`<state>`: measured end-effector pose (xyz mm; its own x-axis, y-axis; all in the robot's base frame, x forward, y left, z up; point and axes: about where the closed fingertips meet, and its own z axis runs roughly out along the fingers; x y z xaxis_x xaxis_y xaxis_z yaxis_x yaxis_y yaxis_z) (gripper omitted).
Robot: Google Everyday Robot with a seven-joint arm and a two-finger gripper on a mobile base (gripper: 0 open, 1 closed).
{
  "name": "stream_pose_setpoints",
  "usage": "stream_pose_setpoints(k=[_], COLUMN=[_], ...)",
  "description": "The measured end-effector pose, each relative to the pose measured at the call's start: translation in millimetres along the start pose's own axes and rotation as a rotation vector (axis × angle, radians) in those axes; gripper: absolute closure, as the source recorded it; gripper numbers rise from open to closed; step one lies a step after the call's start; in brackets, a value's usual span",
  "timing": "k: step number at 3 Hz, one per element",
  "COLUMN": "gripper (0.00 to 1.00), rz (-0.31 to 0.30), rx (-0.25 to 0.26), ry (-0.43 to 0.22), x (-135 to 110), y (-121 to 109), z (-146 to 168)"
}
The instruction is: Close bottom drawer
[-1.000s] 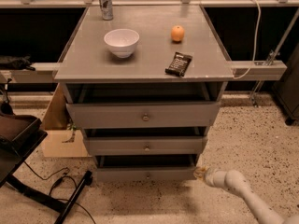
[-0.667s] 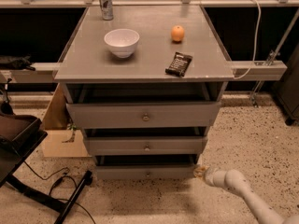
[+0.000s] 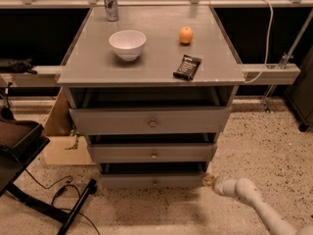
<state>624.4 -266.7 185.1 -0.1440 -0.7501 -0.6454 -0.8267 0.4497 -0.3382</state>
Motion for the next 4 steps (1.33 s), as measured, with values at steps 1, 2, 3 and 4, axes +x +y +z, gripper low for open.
stream_pose_setpoints(k=[1, 2, 3, 4], gripper=[0.12, 0.00, 0.00, 0.17], rz=[0.000, 0.000, 0.000, 0.000], rx=[0.000, 0.000, 0.000, 0.000], ry=[0.000, 0.000, 0.000, 0.000], x=[0.0, 0.0, 0.0, -0.1], y=[0.0, 0.1, 0.1, 0.1], z=[0.0, 0.1, 0.1, 0.1])
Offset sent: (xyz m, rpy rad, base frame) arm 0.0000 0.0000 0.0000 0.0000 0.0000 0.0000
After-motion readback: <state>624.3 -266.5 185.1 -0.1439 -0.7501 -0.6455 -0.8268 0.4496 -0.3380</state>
